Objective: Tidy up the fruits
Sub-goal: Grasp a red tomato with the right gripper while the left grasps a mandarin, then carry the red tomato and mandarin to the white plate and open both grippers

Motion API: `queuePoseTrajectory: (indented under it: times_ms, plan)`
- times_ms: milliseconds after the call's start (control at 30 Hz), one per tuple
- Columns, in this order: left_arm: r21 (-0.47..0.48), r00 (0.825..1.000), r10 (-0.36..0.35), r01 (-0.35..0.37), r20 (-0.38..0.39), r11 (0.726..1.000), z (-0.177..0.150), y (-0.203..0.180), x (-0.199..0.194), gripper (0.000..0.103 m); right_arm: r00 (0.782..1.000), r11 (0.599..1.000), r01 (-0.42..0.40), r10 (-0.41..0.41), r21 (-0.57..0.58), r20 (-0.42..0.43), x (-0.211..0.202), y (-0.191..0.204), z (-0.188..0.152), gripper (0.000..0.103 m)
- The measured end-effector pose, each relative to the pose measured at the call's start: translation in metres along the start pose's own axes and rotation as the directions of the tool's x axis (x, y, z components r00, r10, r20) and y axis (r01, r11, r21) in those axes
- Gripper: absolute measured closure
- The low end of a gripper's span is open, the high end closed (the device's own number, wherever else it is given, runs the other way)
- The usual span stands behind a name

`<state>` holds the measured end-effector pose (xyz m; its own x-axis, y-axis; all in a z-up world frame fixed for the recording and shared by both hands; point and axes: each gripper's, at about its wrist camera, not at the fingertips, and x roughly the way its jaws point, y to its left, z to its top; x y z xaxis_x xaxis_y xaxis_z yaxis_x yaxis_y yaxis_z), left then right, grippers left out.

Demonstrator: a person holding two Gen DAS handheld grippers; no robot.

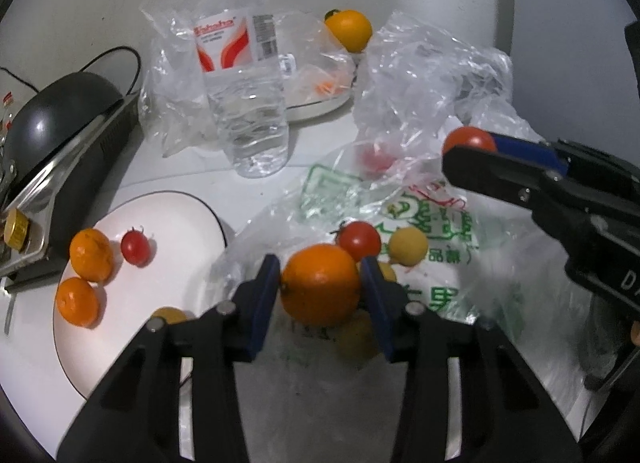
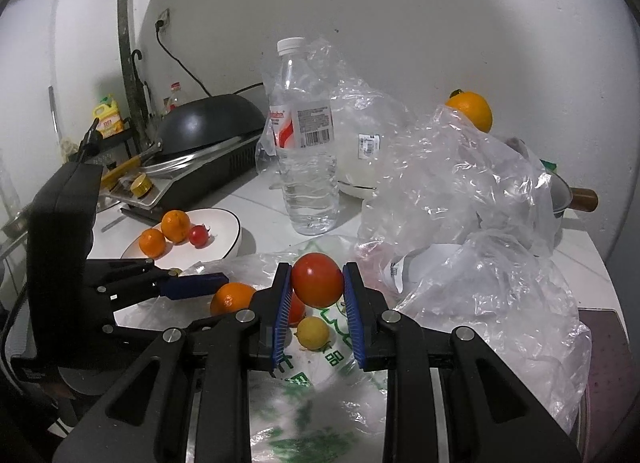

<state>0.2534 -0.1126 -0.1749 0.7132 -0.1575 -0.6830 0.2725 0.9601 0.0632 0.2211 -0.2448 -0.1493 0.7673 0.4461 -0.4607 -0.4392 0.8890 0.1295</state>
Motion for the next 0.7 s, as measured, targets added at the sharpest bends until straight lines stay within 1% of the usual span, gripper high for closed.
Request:
queuePoseTrajectory:
  times_ms: [200,467,533,700]
  plan:
    - [-0.02,1.0,-0.01,0.01,0.011,1.0,-0.002,-0.001,-0.008,0.061,1.0,1.0,0.003,-0.003,0.009,0.001,0.0,-0.002,0.0,0.075]
    - [0.005,0.995,-0.049,0.048,0.086,0.999,-0.001,-0.012,-0.03,0.061,1.0,1.0,-0.005,0.005,0.016,-0.004,0.0,-0.003,0.0,0.075]
    - [0.018,0.993,-0.049,0.047,0.109,0.999,-0.001,-0.015,-0.038,0.061,1.0,1.0,-0.01,0.01,0.019,-0.007,0.0,-0.003,0.0,0.075]
    - [0.01,0.989,-0.052,0.051,0.136,0.999,0.001,-0.011,-0.05,0.061,1.0,1.0,-0.008,0.008,0.02,-0.006,0.0,-0.003,0.001,0.075]
